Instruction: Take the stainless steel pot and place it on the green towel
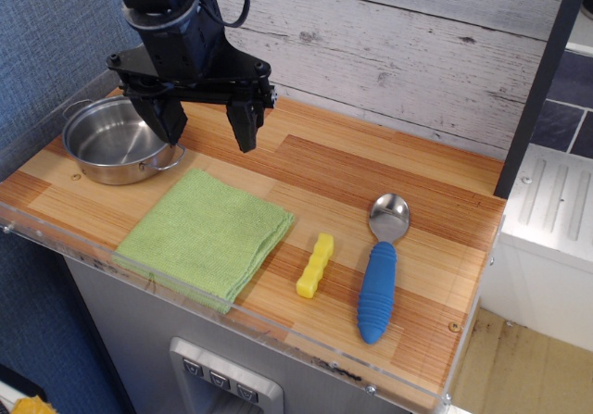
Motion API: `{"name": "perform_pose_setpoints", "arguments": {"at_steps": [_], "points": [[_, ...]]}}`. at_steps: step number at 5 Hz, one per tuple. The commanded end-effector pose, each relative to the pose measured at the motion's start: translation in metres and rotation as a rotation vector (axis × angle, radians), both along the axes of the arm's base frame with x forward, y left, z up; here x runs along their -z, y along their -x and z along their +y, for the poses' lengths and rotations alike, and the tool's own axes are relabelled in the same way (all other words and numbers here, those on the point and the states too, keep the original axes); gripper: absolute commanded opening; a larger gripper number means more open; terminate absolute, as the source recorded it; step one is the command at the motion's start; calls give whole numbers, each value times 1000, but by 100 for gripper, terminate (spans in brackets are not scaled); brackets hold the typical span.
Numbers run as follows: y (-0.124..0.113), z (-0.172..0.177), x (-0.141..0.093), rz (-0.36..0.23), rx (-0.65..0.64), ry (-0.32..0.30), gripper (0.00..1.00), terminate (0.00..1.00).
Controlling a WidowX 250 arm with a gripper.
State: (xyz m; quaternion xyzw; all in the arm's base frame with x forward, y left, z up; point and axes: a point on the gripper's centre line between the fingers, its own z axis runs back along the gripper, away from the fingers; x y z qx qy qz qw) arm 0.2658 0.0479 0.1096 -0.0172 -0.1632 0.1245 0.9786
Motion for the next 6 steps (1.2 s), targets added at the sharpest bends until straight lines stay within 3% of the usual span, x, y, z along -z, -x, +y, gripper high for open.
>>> {"name": "perform_pose_setpoints", "arguments": {"at_steps": [1, 3, 6], "points": [[0, 0, 0, 0, 0, 0, 100, 0], [-30, 17, -4, 17, -155, -55, 100, 0], [-66, 58, 0, 16, -299, -273, 100, 0]]}}
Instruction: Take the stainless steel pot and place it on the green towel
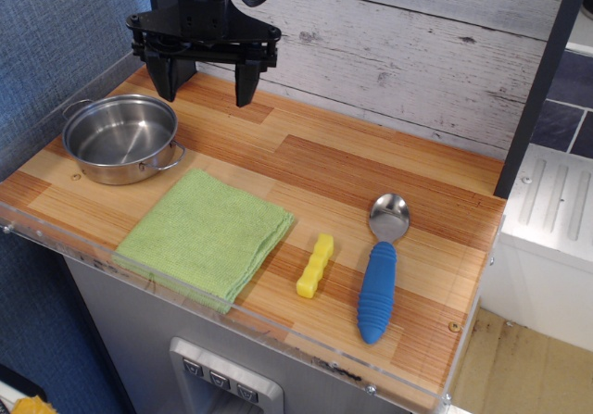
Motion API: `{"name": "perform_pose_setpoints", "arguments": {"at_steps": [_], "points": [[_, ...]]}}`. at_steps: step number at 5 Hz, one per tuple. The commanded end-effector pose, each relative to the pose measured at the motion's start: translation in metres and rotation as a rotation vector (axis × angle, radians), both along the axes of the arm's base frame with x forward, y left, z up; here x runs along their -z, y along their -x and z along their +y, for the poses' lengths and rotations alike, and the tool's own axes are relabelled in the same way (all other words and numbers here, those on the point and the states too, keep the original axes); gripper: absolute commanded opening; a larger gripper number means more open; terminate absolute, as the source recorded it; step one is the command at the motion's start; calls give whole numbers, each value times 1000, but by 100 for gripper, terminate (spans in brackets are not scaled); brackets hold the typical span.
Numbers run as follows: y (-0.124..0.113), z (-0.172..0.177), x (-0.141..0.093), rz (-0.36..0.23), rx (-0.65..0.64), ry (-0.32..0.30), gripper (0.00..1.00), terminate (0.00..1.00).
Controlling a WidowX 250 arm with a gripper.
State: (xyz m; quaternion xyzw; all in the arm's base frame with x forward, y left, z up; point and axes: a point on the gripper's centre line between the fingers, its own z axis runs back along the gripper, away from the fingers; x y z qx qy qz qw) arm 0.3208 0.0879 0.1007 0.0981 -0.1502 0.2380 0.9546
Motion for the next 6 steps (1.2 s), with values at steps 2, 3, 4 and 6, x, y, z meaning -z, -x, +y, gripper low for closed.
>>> {"name": "perform_pose_setpoints", "arguments": {"at_steps": [2, 3, 4, 6], "points": [[-24, 45, 12, -4, -46, -139, 100, 0], [-25, 56, 23, 13, -52, -167, 100, 0], [-24, 64, 35, 36, -66, -187, 100, 0], [-14, 62, 53, 77, -108, -186, 100, 0]]}}
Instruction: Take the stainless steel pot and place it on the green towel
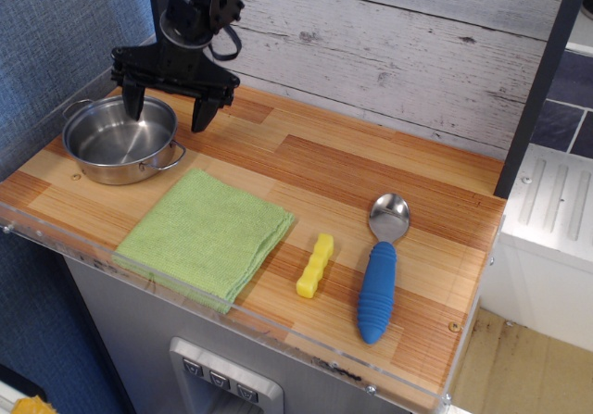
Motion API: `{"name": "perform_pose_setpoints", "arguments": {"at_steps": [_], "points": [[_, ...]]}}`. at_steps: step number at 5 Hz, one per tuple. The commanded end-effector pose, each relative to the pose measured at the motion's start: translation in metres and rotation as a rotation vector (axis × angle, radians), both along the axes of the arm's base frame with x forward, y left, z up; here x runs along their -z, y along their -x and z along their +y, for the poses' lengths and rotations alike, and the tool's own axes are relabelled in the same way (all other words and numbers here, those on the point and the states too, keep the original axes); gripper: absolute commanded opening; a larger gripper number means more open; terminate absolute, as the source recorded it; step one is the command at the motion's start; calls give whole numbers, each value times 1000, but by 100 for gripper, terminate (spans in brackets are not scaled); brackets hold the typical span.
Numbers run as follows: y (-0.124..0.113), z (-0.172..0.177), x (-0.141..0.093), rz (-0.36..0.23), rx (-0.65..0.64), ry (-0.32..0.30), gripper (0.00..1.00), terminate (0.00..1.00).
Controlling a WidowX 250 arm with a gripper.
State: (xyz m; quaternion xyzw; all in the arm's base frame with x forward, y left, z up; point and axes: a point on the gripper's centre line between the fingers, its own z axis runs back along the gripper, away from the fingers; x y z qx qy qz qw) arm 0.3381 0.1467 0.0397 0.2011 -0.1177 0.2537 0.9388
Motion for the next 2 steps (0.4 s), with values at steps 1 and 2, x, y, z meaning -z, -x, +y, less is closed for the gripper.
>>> {"name": "perform_pose_setpoints", "arguments": {"at_steps": [1, 2], "points": [[7, 4, -1, -38, -47, -27, 0, 0], [12, 6, -3, -36, -65, -59, 0, 0]]}}
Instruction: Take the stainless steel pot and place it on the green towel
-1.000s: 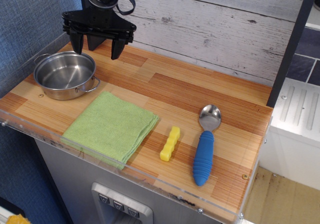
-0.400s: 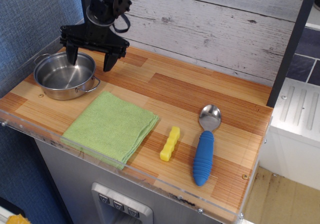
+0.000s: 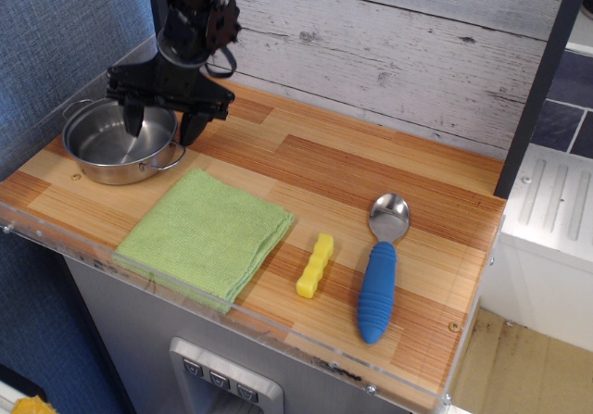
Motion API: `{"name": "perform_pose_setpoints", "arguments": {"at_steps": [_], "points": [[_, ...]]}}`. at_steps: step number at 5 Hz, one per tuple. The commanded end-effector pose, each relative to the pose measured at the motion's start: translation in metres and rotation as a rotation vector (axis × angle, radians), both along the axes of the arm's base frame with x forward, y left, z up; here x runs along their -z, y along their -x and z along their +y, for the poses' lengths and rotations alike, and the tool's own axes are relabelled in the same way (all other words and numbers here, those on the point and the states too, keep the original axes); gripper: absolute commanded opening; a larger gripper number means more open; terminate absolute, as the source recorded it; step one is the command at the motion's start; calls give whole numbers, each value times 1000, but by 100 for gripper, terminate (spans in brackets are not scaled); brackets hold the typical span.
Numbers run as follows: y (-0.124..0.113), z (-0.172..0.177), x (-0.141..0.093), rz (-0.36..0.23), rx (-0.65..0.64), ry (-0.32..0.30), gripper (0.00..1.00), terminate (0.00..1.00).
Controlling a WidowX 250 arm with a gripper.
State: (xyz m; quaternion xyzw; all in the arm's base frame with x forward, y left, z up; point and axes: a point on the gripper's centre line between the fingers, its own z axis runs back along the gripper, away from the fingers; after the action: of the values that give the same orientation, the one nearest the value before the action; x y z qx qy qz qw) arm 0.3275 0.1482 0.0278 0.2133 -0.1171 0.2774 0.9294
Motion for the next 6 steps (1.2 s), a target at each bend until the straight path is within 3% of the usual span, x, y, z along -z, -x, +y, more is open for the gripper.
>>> {"name": "perform_pose_setpoints", "arguments": {"at_steps": [1, 3, 5, 6], "points": [[7, 3, -12, -28, -26, -53, 0, 0], [13, -3, -13, -35, -21, -75, 0, 0], [12, -2, -24, -50, -2, -49, 0, 0], [8, -1, -33, -84, 17, -30, 0, 0]]}}
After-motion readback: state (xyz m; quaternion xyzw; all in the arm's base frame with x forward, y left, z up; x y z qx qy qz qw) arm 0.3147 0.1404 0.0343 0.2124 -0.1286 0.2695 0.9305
